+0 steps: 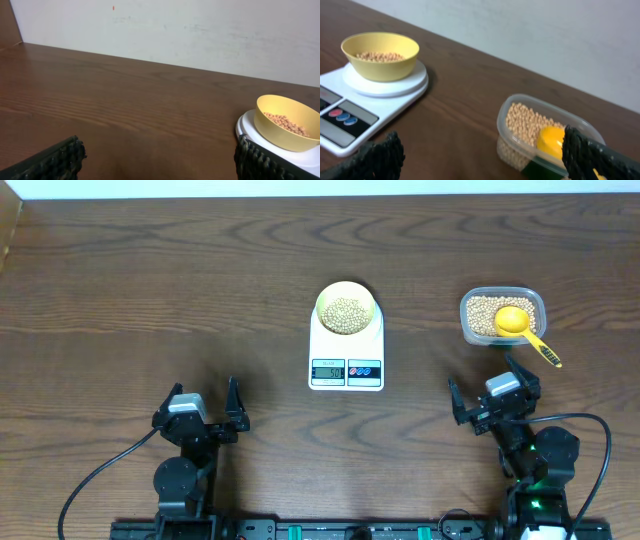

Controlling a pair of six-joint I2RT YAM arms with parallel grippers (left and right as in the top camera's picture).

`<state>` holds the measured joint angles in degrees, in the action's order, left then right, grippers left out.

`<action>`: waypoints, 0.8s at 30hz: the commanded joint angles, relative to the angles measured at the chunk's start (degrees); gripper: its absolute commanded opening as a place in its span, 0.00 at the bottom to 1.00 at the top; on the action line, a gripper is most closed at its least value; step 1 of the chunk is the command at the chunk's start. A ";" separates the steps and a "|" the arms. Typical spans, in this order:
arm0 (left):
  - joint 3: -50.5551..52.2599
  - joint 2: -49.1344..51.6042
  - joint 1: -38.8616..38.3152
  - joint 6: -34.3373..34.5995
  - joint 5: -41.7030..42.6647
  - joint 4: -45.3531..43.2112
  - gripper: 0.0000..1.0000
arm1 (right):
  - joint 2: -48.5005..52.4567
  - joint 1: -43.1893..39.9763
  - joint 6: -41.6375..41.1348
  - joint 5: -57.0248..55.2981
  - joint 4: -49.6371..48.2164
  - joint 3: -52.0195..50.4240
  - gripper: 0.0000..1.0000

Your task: Scoop item into bowl and weigh 50g on scale

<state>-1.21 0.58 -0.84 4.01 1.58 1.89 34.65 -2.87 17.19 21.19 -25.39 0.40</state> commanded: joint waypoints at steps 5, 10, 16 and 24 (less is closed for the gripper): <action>0.98 -0.35 0.28 -0.98 -0.83 2.27 0.98 | -6.47 0.31 0.02 -0.74 10.54 -0.09 0.99; 0.98 -0.35 0.28 -0.98 -0.83 2.27 0.98 | -9.75 0.31 0.02 -0.83 16.02 -0.09 0.99; 0.98 -0.35 0.28 -0.98 -0.81 2.27 0.98 | -14.32 0.31 0.02 -2.56 21.20 -0.09 0.99; 0.98 -0.35 0.28 -0.98 -0.83 2.29 0.98 | -22.08 0.31 0.00 -2.93 28.26 -0.09 0.99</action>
<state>-1.21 0.58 -0.84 4.01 1.58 1.91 14.85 -2.87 17.19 18.94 2.46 0.40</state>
